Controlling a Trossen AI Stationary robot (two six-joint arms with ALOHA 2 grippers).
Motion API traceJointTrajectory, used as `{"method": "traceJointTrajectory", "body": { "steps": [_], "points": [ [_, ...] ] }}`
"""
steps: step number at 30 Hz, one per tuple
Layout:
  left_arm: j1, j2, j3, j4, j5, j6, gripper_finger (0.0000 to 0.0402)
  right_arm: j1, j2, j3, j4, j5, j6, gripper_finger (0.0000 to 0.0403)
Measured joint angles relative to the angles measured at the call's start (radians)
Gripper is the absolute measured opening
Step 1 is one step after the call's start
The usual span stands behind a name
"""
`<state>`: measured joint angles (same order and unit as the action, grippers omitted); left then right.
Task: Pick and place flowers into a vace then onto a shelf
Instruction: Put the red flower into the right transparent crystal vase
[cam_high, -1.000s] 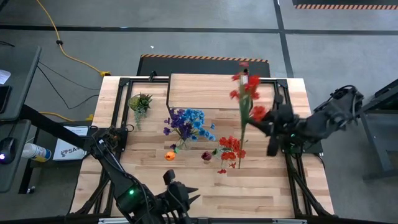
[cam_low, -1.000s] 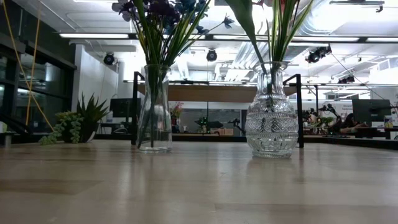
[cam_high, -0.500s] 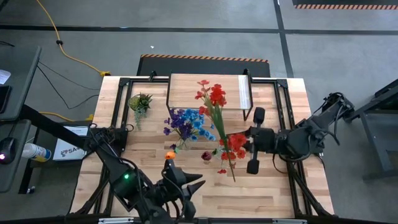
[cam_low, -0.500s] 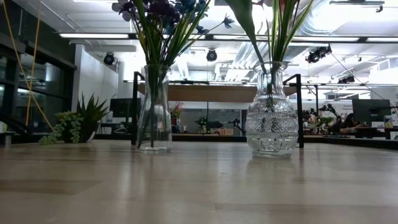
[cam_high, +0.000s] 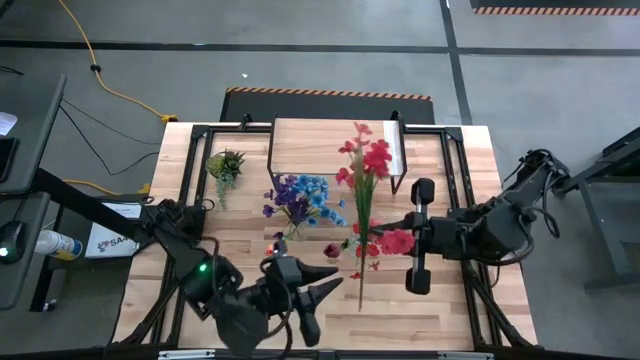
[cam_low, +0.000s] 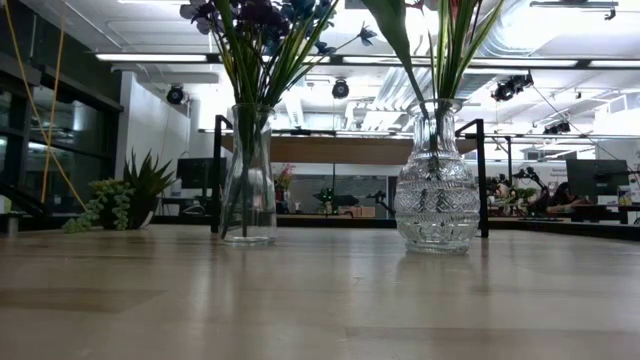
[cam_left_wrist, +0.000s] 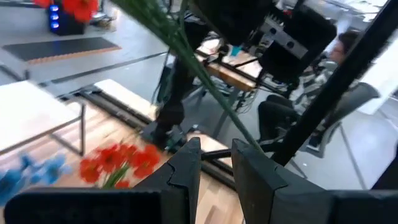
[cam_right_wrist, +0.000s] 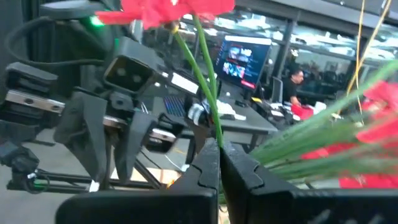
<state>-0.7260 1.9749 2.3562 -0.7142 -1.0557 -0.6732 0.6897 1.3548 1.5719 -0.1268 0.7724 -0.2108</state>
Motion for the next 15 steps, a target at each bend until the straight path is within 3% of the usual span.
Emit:
{"method": "traceJointTrajectory", "body": {
  "steps": [5,15],
  "points": [
    [0.052,0.0,0.0,0.081,0.11,0.08,0.0124,0.023,0.0,0.0,0.032,0.011,-0.049,0.0],
    [0.101,0.0,0.0,0.142,0.213,0.093,0.0124,0.095,0.0,0.0,0.035,0.094,-0.112,0.0]
  ]
}}
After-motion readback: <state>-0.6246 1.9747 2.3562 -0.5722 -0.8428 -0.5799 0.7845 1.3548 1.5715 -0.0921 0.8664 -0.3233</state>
